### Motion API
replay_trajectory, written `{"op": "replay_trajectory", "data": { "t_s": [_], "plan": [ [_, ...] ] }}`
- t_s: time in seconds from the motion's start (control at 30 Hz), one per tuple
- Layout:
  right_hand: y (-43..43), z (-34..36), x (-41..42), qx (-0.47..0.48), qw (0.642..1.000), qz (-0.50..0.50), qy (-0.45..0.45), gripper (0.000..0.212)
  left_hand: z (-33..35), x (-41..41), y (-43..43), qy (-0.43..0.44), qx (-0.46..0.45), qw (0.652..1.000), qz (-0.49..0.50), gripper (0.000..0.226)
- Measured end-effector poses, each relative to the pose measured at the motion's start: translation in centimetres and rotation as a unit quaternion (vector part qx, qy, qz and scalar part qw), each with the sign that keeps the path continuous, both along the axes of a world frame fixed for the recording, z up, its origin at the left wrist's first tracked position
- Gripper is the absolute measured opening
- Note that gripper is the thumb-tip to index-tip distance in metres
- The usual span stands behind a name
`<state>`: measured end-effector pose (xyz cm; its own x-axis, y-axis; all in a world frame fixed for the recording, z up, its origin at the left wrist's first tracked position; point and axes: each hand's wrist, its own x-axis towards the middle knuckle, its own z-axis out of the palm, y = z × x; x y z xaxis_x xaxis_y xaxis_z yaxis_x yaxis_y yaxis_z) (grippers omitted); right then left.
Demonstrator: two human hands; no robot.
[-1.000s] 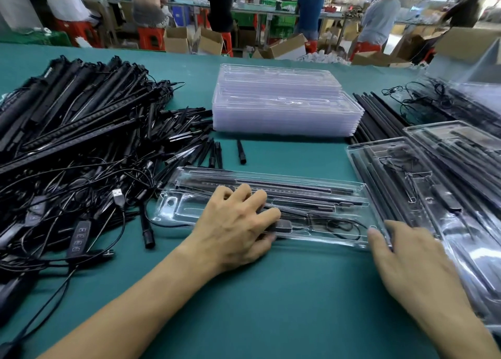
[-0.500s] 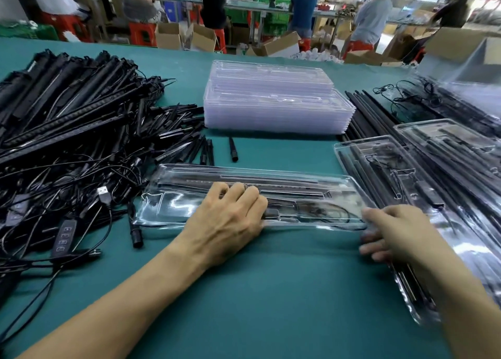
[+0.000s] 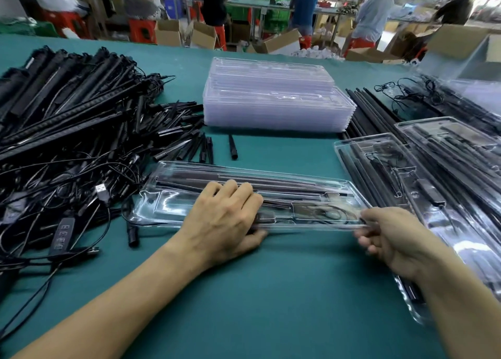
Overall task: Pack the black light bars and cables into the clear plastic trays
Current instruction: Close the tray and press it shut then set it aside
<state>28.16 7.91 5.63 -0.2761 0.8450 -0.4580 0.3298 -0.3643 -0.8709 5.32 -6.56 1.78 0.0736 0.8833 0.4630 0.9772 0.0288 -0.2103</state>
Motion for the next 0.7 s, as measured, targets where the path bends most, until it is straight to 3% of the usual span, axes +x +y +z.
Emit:
{"op": "replay_trajectory", "data": {
  "t_s": [0.13, 0.2, 0.43, 0.53, 0.63, 0.7],
  "plan": [
    [0.2, 0.1, 0.0, -0.038, 0.999, 0.017, -0.005, 0.024, 0.0, 0.7, 0.2, -0.007, 0.027, 0.999, 0.015, 0.023],
    [0.1, 0.2, 0.1, -0.043, 0.999, 0.028, 0.0, 0.024, -0.2, 0.6, 0.3, 0.011, 0.06, 0.998, 0.008, 0.004],
    [-0.6, -0.1, 0.6, -0.057, 0.993, 0.101, -0.034, 0.024, -0.6, -0.3, 0.1, 0.037, 0.152, 0.988, 0.002, 0.043],
    [-0.6, -0.3, 0.7, -0.088, 0.993, 0.081, 0.006, 0.025, -0.8, -0.6, 0.0, 0.045, 0.159, 0.986, 0.006, 0.035],
    [-1.0, -0.7, 0.7, -0.126, 0.988, 0.056, 0.065, 0.026, -0.6, -0.7, 0.1, 0.03, 0.179, 0.983, -0.003, 0.046],
    [-1.3, -1.2, 0.7, -0.128, 0.987, 0.04, 0.087, 0.029, -0.6, -0.6, 0.0, 0.034, 0.192, 0.981, -0.015, 0.039]
  ]
}}
